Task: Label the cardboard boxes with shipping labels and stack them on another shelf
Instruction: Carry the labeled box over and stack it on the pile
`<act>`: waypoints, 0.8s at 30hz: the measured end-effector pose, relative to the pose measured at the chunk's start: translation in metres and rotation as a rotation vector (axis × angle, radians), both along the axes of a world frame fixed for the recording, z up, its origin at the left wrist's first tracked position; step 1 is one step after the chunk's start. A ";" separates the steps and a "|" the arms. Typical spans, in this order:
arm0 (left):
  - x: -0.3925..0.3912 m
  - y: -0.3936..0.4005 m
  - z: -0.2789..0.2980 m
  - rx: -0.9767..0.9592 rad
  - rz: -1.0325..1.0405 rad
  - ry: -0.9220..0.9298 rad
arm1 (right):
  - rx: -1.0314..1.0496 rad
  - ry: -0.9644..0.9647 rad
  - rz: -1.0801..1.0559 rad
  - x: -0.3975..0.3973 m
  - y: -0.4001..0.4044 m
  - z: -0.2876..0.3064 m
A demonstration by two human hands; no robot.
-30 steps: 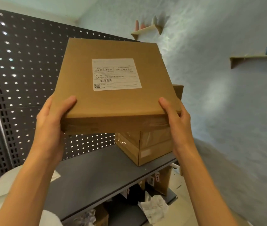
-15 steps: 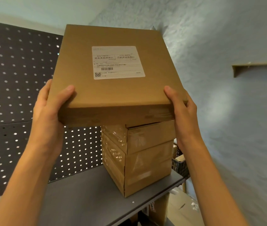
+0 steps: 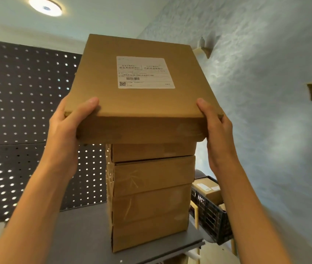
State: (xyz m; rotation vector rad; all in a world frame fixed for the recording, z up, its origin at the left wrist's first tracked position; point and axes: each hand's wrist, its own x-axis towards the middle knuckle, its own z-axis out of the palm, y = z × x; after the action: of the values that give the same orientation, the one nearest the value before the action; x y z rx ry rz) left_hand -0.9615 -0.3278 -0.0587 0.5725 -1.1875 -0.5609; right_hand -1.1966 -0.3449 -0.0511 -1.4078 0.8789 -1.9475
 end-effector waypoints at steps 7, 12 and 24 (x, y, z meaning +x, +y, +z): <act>-0.036 -0.011 0.009 -0.001 0.074 -0.017 | -0.023 0.013 0.116 -0.032 -0.030 0.005; -0.048 -0.027 0.007 0.009 0.186 0.039 | -0.062 0.059 0.153 -0.037 -0.052 0.002; -0.054 -0.064 0.013 0.050 0.227 -0.027 | -0.076 0.103 0.188 -0.041 -0.110 0.003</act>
State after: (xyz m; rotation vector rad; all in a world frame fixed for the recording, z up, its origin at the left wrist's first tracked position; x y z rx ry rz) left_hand -1.0156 -0.3923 -0.0459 0.7493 -1.1186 -0.3909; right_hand -1.2380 -0.4552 -0.0484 -1.5873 0.6961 -1.7971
